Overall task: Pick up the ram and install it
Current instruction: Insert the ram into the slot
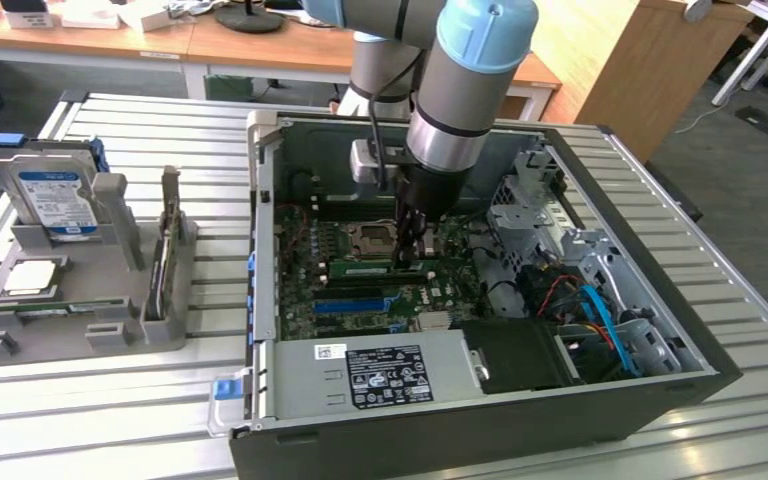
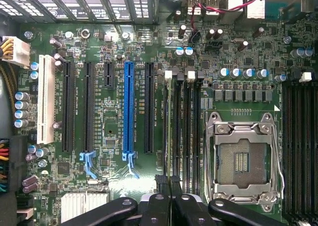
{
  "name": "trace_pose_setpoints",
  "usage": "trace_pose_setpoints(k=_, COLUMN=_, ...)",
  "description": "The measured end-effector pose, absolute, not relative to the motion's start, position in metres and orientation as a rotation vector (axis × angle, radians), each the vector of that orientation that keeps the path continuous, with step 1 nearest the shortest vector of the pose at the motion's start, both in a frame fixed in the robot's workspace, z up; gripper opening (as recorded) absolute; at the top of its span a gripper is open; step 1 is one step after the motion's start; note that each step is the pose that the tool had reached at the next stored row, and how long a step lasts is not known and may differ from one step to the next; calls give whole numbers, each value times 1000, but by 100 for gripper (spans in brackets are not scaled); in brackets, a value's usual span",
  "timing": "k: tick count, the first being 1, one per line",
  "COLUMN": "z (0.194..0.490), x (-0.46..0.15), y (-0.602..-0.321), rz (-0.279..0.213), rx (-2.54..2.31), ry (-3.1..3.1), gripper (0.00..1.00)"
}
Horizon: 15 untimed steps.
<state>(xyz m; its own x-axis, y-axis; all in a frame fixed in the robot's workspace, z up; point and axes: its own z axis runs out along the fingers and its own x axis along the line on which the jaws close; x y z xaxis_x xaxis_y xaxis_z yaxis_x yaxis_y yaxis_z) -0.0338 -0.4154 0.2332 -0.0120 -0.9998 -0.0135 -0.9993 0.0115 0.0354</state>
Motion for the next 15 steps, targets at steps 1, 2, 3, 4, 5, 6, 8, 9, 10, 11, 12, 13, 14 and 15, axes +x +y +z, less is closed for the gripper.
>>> trace_pose_setpoints(k=1, z=233, x=-34, y=-415, rz=-54, rx=2197, ry=-2224, gripper=12)
trace_pose_setpoints(k=2, z=233, x=-34, y=-415, rz=-54, rx=2197, ry=-2223, gripper=12)
trace_pose_setpoints(k=3, z=233, x=-34, y=-415, rz=-54, rx=2197, ry=-2223, gripper=12)
trace_pose_setpoints(k=4, z=233, x=-34, y=-415, rz=-54, rx=2197, ry=-2223, gripper=12)
trace_pose_setpoints(k=5, z=233, x=-34, y=-415, rz=-54, rx=2197, ry=-2223, gripper=12)
trace_pose_setpoints(k=6, z=233, x=-34, y=-414, rz=-54, rx=2197, ry=-2223, gripper=12)
trace_pose_setpoints(k=8, z=232, x=-34, y=-414, rz=-54, rx=2197, ry=-2223, gripper=12)
trace_pose_setpoints(k=9, z=232, x=-34, y=-414, rz=-54, rx=2197, ry=-2223, gripper=12)
trace_pose_setpoints(k=10, z=232, x=-34, y=-414, rz=-54, rx=2197, ry=-2223, gripper=12)
trace_pose_setpoints(k=11, z=232, x=-34, y=-414, rz=-54, rx=2197, ry=-2223, gripper=12)
trace_pose_setpoints(k=12, z=232, x=-34, y=-414, rz=-54, rx=2197, ry=-2223, gripper=12)
trace_pose_setpoints(k=13, z=232, x=-34, y=-414, rz=-54, rx=2197, ry=-2223, gripper=12)
trace_pose_setpoints(k=14, z=232, x=-34, y=-414, rz=-54, rx=2197, ry=-2223, gripper=12)
trace_pose_setpoints(k=15, z=232, x=-34, y=-414, rz=-54, rx=2197, ry=-2223, gripper=12)
